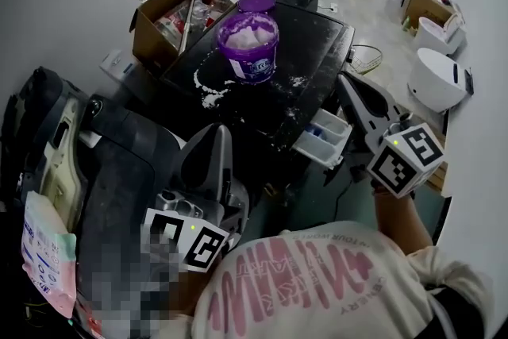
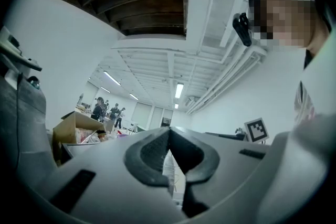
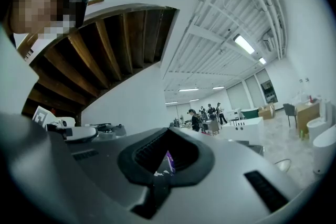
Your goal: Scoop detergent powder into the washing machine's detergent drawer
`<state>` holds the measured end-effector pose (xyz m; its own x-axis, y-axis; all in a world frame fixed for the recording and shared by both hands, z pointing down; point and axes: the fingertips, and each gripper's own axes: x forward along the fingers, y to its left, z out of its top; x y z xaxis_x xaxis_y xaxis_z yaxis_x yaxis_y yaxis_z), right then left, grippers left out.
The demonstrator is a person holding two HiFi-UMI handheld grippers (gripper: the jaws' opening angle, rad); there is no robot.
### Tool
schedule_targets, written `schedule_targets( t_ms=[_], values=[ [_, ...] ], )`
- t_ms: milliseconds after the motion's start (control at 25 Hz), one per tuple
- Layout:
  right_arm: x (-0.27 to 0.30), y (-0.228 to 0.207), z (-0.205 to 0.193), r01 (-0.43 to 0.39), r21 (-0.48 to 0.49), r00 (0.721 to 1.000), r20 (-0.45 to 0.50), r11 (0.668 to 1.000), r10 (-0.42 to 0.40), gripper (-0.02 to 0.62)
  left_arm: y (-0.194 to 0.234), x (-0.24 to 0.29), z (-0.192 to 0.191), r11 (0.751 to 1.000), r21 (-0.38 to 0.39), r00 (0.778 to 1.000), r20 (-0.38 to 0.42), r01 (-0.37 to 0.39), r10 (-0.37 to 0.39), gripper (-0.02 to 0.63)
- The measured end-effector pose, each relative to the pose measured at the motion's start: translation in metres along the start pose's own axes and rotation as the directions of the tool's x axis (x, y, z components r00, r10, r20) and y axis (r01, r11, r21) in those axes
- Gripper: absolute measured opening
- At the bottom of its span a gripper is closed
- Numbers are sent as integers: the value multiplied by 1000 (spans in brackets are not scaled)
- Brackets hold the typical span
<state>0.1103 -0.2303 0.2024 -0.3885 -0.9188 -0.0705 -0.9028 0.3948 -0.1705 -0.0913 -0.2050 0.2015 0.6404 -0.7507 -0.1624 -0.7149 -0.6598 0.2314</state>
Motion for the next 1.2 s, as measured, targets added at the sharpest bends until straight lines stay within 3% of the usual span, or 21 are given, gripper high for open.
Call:
schedule_targets(
  t_ms=[440, 680, 920, 1200],
  values=[
    [49, -5, -3, -132, -42, 989, -76, 990, 128, 9, 20, 21, 0, 997, -26, 996, 31, -78, 79, 3],
    [89, -18, -7, -268, 8, 953, -145, 963, 266, 73, 29, 40, 3, 987, -20, 986, 46, -160, 161, 2],
    [127, -34, -33, -380, 21, 887, -277, 925, 370, 137, 36, 48, -5, 975, -29, 975, 35, -218, 219, 2],
    [182, -47, -66, -469, 27, 747, -521, 883, 413, 195, 35, 48, -24, 968, -42, 969, -12, -249, 248, 3]
  ],
)
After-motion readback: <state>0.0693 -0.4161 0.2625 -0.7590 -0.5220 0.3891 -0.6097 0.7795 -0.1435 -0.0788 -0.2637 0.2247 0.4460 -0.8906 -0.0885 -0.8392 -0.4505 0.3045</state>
